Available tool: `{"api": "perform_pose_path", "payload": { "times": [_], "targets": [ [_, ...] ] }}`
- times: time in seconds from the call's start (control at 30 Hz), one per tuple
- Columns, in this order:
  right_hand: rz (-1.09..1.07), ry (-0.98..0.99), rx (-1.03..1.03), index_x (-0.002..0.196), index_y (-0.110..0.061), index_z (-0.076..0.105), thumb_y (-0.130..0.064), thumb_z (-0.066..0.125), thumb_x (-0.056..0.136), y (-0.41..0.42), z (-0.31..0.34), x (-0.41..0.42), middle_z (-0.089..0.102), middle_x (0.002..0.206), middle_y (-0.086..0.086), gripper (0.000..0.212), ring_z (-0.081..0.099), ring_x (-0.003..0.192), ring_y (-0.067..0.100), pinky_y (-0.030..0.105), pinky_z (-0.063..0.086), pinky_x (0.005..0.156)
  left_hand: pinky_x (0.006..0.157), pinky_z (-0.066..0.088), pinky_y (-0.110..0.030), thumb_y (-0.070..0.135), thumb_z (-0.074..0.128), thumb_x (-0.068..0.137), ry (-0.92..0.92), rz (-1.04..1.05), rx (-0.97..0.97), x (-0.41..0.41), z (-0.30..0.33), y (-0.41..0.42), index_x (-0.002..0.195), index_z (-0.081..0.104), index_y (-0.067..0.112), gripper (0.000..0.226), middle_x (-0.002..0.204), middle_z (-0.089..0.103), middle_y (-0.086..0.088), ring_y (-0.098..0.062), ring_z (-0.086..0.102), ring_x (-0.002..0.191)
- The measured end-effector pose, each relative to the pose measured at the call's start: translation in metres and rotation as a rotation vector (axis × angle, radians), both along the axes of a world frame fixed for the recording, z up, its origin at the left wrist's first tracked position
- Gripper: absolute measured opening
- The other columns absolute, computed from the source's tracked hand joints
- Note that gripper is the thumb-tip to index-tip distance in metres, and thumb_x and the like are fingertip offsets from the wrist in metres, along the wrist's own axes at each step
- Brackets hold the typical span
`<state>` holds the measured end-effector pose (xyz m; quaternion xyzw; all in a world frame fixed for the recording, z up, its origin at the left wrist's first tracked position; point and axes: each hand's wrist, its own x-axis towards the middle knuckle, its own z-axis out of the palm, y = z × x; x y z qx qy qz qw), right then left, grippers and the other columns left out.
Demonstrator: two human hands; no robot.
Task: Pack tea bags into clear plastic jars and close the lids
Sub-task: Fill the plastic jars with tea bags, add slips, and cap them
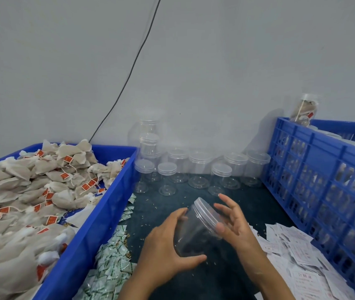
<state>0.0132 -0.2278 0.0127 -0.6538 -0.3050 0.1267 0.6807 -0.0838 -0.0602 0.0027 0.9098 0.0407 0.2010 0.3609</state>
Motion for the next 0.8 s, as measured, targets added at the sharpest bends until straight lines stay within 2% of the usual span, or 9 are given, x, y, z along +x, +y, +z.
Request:
{"api": "perform_pose_path", "payload": {
  "times": [0.07,0.13,0.27,0.33,0.4,0.5,0.57,0.67,0.8],
  "targets": [
    [-0.083,0.009,-0.026,0.130,-0.038,0.047,-0.056,0.078,0.057,0.007,-0.004,-0.003,0.062,0.119,-0.003,0.081,0.063,0.108,0.011,0.034,0.052,0.094,0.093,0.023,0.000,0.078,0.066,0.055,-0.037,0.048,0.160,0.002,-0.002,0.000,0.134,0.017,0.057,0.095,0.122,0.036,0.047,0.033,0.030,0.106],
    [-0.115,0.020,0.032,0.128,-0.032,0.052,-0.044,0.077,0.065,0.014,-0.003,-0.007,0.064,0.117,0.000,0.068,0.064,0.106,0.015,0.037,0.052,0.093,0.093,0.027,-0.003,0.078,0.067,0.053,-0.058,0.048,0.130,0.004,-0.005,0.002,0.130,0.020,0.061,0.092,0.119,0.040,0.048,0.032,0.034,0.104],
    [-0.098,0.200,0.343,0.129,-0.020,0.054,-0.054,0.073,0.072,0.007,0.003,-0.003,0.065,0.122,0.003,0.069,0.063,0.113,0.017,0.036,0.051,0.090,0.097,0.051,-0.032,0.057,0.082,0.055,-0.016,-0.104,-0.397,0.004,-0.007,0.002,0.124,0.043,0.050,0.080,0.120,0.060,0.028,0.005,0.060,0.108],
    [-0.152,0.352,0.426,0.129,-0.016,0.055,-0.051,0.062,0.081,0.002,0.002,0.003,0.066,0.122,0.012,0.060,0.063,0.114,0.024,0.041,0.050,0.090,0.093,0.052,-0.028,0.049,0.085,0.057,-0.078,-0.075,-0.523,0.007,-0.008,0.000,0.125,0.043,0.044,0.080,0.124,0.061,0.017,0.001,0.061,0.109],
    [-0.209,0.540,0.369,0.125,-0.012,0.056,-0.051,0.052,0.085,0.002,-0.006,0.011,0.065,0.118,0.022,0.056,0.063,0.111,0.032,0.047,0.051,0.091,0.089,0.050,-0.018,0.035,0.090,0.059,-0.139,-0.031,-0.621,0.012,-0.012,-0.001,0.128,0.040,0.042,0.085,0.127,0.058,0.018,0.004,0.058,0.113],
    [-0.200,0.815,0.277,0.123,-0.006,0.053,-0.048,0.043,0.096,0.005,-0.015,0.014,0.059,0.117,0.032,0.051,0.058,0.112,0.041,0.051,0.046,0.097,0.097,0.046,-0.021,0.024,0.091,0.054,-0.138,-0.002,-0.706,0.017,-0.022,0.002,0.130,0.039,0.042,0.094,0.128,0.057,0.019,0.004,0.055,0.118],
    [-0.227,0.894,0.291,0.124,0.000,0.051,-0.039,0.041,0.100,0.007,-0.020,0.015,0.057,0.116,0.036,0.047,0.056,0.112,0.045,0.051,0.045,0.097,0.093,0.045,-0.015,0.015,0.093,0.055,-0.113,-0.005,-0.718,0.021,-0.029,0.005,0.130,0.040,0.040,0.095,0.128,0.057,0.017,0.007,0.055,0.115],
    [-0.370,0.792,0.262,0.124,0.001,0.048,-0.028,0.040,0.103,0.008,-0.026,0.018,0.060,0.114,0.031,0.037,0.059,0.107,0.039,0.043,0.050,0.088,0.087,0.045,-0.009,0.007,0.091,0.058,-0.096,-0.001,-0.708,0.024,-0.036,0.007,0.131,0.039,0.038,0.095,0.131,0.053,0.015,0.009,0.055,0.113],
    [-0.602,0.471,0.071,0.127,-0.011,0.048,-0.015,0.046,0.099,0.010,-0.031,0.020,0.059,0.119,0.016,0.029,0.059,0.107,0.028,0.041,0.045,0.096,0.106,0.044,-0.032,0.012,0.092,0.055,-0.057,-0.027,-0.676,0.024,-0.036,0.005,0.133,0.035,0.039,0.100,0.139,0.046,0.016,-0.002,0.052,0.123]
  ]
}}
